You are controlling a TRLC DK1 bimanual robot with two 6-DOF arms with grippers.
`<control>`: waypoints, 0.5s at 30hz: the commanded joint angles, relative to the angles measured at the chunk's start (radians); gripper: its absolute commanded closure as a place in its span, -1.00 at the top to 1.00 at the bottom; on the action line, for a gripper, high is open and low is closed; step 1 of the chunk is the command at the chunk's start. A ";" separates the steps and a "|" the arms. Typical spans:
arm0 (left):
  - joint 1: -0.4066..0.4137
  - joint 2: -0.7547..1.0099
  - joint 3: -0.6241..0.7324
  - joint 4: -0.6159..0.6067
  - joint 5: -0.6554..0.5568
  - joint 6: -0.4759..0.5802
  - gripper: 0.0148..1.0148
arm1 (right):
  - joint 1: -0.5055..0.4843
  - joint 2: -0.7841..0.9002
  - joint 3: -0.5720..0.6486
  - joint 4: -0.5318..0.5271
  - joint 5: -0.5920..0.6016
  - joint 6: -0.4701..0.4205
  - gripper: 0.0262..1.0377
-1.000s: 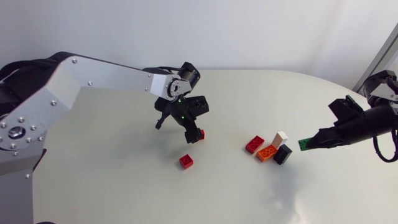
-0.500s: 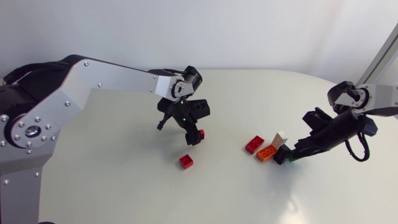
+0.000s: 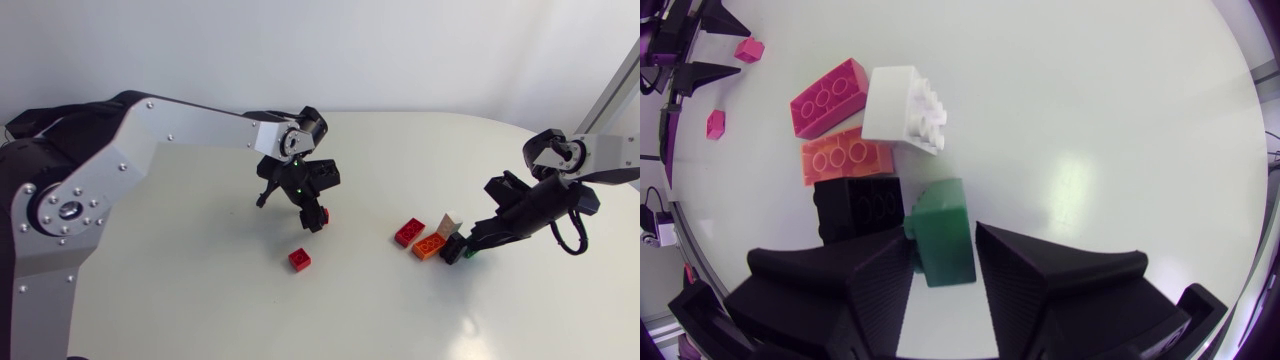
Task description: Sort duplo bricks by size, large to the right and small to the left
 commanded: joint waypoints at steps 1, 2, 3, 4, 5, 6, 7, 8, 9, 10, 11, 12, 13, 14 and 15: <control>-0.007 0.049 0.044 -0.026 0.012 0.024 0.00 | 0.007 0.006 -0.005 0.004 0.003 0.012 0.46; -0.007 0.053 0.050 -0.028 0.012 0.023 -0.14 | 0.007 0.002 -0.009 0.005 0.003 0.011 0.61; -0.007 0.058 0.058 -0.029 0.012 0.023 -0.29 | 0.007 -0.003 -0.011 0.005 0.003 0.009 0.70; -0.007 0.061 0.063 -0.031 0.014 0.023 -0.44 | 0.005 -0.011 -0.015 0.005 0.003 0.009 0.78; -0.007 0.063 0.064 -0.032 0.012 0.023 -0.45 | 0.004 -0.015 -0.017 0.007 0.003 0.009 0.84; -0.009 0.063 0.064 -0.034 0.012 0.023 -0.45 | 0.001 -0.020 -0.020 0.007 0.003 0.008 0.88; -0.010 0.064 0.064 -0.038 0.012 0.023 -0.45 | -0.001 -0.026 -0.022 0.007 0.003 0.006 0.90; -0.010 0.064 0.066 -0.043 0.012 0.023 -0.45 | -0.002 -0.031 -0.023 0.007 0.002 0.003 0.90; -0.010 0.064 0.064 -0.044 0.012 0.023 -0.46 | -0.004 -0.038 -0.025 0.007 0.000 0.003 0.91; -0.009 0.066 0.064 -0.048 0.012 0.023 -0.46 | -0.007 -0.043 -0.026 0.007 0.000 0.003 0.91; -0.007 0.066 0.063 -0.052 0.012 0.024 -0.48 | -0.010 -0.049 -0.026 0.007 -0.001 0.003 0.91; -0.006 0.066 0.059 -0.060 0.012 0.024 -0.48 | -0.012 -0.055 -0.028 0.007 -0.001 0.003 0.91; -0.004 0.064 0.058 -0.080 0.014 0.026 -0.49 | -0.013 -0.063 -0.029 0.007 -0.001 0.001 0.91; -0.004 0.061 0.050 -0.083 0.018 0.027 -0.51 | -0.013 -0.070 -0.031 0.007 -0.003 0.001 0.91; -0.003 0.057 0.039 -0.083 0.021 0.029 -0.51 | -0.015 -0.078 -0.034 0.007 -0.003 0.000 0.91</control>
